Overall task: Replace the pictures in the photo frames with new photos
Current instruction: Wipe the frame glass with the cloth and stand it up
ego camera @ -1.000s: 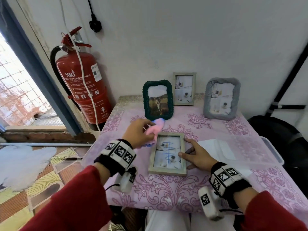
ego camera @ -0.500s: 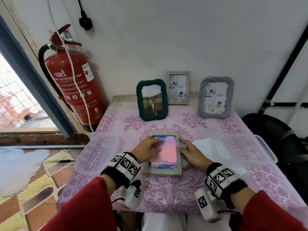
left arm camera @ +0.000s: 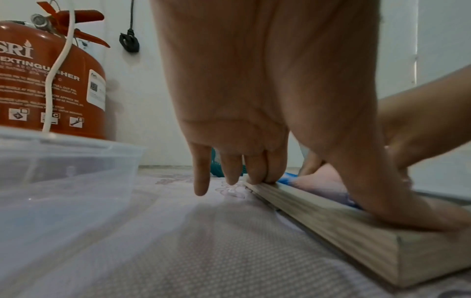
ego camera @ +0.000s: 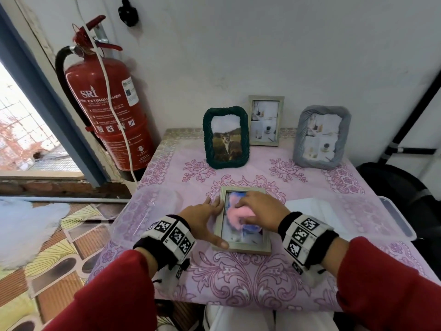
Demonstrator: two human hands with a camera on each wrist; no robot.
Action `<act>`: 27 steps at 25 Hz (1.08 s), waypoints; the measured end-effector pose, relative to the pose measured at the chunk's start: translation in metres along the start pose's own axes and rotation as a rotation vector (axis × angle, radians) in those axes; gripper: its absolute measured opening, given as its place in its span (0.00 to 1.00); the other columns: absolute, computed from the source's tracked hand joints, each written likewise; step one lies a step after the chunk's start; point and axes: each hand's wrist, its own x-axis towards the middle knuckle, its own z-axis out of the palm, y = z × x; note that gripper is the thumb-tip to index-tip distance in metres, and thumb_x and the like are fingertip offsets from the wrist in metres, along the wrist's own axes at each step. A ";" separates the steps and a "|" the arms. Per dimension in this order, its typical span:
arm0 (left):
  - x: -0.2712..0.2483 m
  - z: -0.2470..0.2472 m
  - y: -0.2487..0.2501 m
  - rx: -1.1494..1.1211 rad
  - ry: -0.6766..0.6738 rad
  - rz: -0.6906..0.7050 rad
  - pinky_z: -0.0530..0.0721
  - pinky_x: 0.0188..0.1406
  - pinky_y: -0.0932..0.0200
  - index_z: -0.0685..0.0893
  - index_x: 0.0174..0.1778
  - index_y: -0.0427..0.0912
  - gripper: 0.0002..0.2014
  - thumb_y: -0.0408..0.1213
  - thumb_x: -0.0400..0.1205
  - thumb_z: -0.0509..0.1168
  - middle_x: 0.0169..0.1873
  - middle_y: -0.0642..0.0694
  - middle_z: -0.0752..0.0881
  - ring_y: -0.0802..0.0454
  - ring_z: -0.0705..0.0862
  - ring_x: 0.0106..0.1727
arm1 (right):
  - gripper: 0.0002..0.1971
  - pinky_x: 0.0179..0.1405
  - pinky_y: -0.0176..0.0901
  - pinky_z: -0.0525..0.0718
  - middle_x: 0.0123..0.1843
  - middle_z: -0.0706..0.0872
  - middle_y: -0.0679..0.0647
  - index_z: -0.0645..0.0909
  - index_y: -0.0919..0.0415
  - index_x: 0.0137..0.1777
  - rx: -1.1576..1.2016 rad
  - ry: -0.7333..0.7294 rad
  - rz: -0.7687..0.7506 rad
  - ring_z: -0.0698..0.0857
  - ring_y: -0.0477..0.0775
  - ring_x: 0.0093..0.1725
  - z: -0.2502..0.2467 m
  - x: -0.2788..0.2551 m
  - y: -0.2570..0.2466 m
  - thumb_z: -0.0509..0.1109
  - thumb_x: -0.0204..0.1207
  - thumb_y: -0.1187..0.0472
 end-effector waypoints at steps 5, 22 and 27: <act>0.001 0.001 -0.003 0.004 -0.005 0.031 0.53 0.83 0.50 0.46 0.83 0.48 0.56 0.60 0.67 0.74 0.84 0.49 0.44 0.50 0.43 0.84 | 0.10 0.44 0.49 0.75 0.50 0.82 0.61 0.85 0.60 0.51 -0.026 0.053 -0.026 0.82 0.63 0.51 -0.009 0.029 0.002 0.65 0.72 0.65; 0.004 0.004 -0.003 0.039 0.009 0.043 0.58 0.81 0.44 0.48 0.83 0.47 0.57 0.60 0.66 0.74 0.84 0.48 0.47 0.49 0.48 0.84 | 0.11 0.55 0.44 0.70 0.56 0.82 0.51 0.79 0.53 0.53 -0.291 -0.022 -0.222 0.78 0.54 0.59 -0.012 -0.004 0.010 0.61 0.74 0.65; 0.005 0.004 -0.002 0.054 0.014 0.053 0.59 0.81 0.46 0.49 0.83 0.45 0.57 0.60 0.66 0.74 0.84 0.45 0.47 0.47 0.50 0.84 | 0.12 0.52 0.52 0.78 0.52 0.84 0.62 0.84 0.66 0.52 -0.097 -0.045 -0.085 0.81 0.62 0.54 -0.017 0.037 0.004 0.66 0.69 0.69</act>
